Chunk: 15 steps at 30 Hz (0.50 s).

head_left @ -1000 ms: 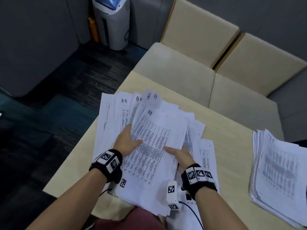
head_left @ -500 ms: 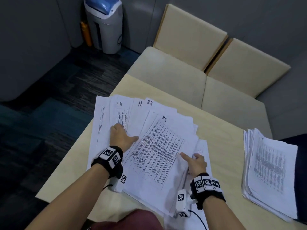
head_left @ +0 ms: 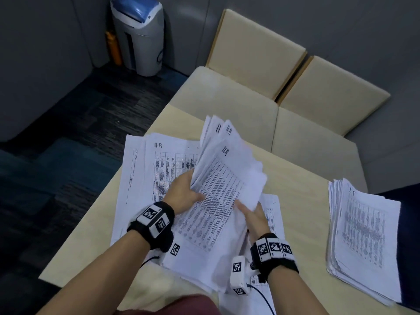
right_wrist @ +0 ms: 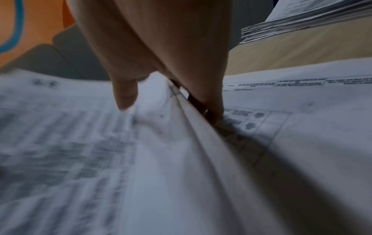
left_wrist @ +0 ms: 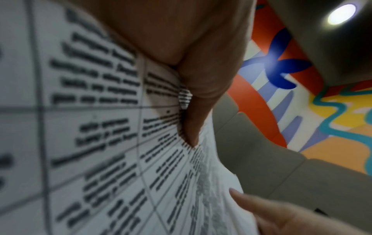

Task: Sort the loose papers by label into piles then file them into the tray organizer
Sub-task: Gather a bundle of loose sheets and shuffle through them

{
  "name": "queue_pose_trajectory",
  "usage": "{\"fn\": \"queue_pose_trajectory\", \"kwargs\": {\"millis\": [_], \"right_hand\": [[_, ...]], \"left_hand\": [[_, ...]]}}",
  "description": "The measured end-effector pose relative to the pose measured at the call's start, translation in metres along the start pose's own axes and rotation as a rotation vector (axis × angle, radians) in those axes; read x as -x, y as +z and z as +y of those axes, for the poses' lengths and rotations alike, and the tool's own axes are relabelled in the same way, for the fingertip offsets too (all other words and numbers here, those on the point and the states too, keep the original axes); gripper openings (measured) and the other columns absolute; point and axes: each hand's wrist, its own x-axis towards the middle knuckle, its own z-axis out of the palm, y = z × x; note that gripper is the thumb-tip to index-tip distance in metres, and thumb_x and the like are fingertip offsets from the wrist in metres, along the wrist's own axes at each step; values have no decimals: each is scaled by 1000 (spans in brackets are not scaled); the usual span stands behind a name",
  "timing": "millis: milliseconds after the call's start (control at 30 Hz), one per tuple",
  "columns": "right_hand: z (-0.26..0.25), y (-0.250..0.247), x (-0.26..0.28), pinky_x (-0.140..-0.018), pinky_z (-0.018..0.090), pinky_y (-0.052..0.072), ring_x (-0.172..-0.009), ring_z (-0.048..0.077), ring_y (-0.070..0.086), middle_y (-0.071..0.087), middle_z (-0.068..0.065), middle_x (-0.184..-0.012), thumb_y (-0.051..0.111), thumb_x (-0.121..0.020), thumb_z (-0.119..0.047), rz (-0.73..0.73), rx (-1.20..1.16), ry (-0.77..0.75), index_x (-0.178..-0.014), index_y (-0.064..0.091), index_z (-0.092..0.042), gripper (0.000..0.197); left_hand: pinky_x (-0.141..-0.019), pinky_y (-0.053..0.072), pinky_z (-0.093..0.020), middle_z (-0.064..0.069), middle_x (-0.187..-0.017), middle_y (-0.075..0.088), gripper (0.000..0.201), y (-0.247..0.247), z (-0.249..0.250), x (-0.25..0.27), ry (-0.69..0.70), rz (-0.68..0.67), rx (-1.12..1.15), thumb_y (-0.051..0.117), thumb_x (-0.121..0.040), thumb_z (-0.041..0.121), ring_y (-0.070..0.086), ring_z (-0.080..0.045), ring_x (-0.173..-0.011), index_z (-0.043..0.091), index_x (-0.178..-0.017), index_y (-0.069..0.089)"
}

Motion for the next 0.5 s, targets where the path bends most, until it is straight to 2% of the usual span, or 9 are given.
{"fn": "queue_pose_trajectory", "kwargs": {"millis": [67, 133, 200, 267, 333, 400, 500], "right_hand": [[-9, -12, 0, -110, 42, 43, -123, 25, 56, 56, 4, -138, 67, -92, -50, 149, 20, 22, -145, 46, -14, 68], [-12, -31, -3, -117, 44, 34, -140, 30, 43, 43, 10, -155, 57, -97, -54, 247, 113, 33, -154, 35, -10, 75], [-13, -45, -8, -120, 44, 31, -145, 30, 39, 38, 10, -158, 65, -94, -51, 272, 149, 21, -157, 29, -9, 84], [-19, -51, -13, -119, 44, 33, -141, 26, 43, 41, 8, -156, 77, -86, -43, 225, 61, -27, -157, 29, -12, 92], [-29, -51, -17, -115, 43, 37, -135, 25, 48, 43, 10, -157, 78, -78, -34, 164, 7, -61, -156, 31, -14, 93], [-35, -54, -20, -111, 45, 39, -137, 31, 48, 41, 17, -157, 83, -75, -33, 146, 105, -32, -156, 28, -13, 100], [-25, -61, -21, -112, 47, 39, -141, 40, 42, 37, 23, -157, 87, -77, -37, 242, 422, 96, -155, 25, -3, 105]], "left_hand": [[-88, 58, -39, 2, -112, 69, 58, -19, 21, 12, 106, -1, 44, 79, -79, 5, 69, -16, -97, 16, -131, 55], [-84, 58, -32, 4, -109, 72, 51, -43, 42, 21, 199, -5, 95, 78, -79, 1, 71, -11, -96, 18, -124, 59], [-81, 59, -32, 1, -106, 74, 49, -67, 58, 27, 238, -31, 127, 80, -78, 2, 72, -15, -95, 19, -120, 61], [-86, 58, -42, -5, -110, 73, 53, -84, 66, 26, 250, -56, 154, 84, -75, 6, 72, -23, -99, 16, -122, 60], [-92, 56, -44, -7, -114, 73, 60, -92, 68, 25, 242, -69, 203, 85, -72, 5, 71, -25, -104, 11, -126, 58], [-93, 56, -40, -7, -117, 72, 65, -91, 65, 25, 224, -63, 265, 82, -72, 1, 70, -23, -107, 10, -130, 56], [-91, 58, -37, -5, -116, 73, 60, -86, 51, 28, 160, -38, 352, 78, -75, -3, 70, -23, -107, 12, -129, 56]]}}
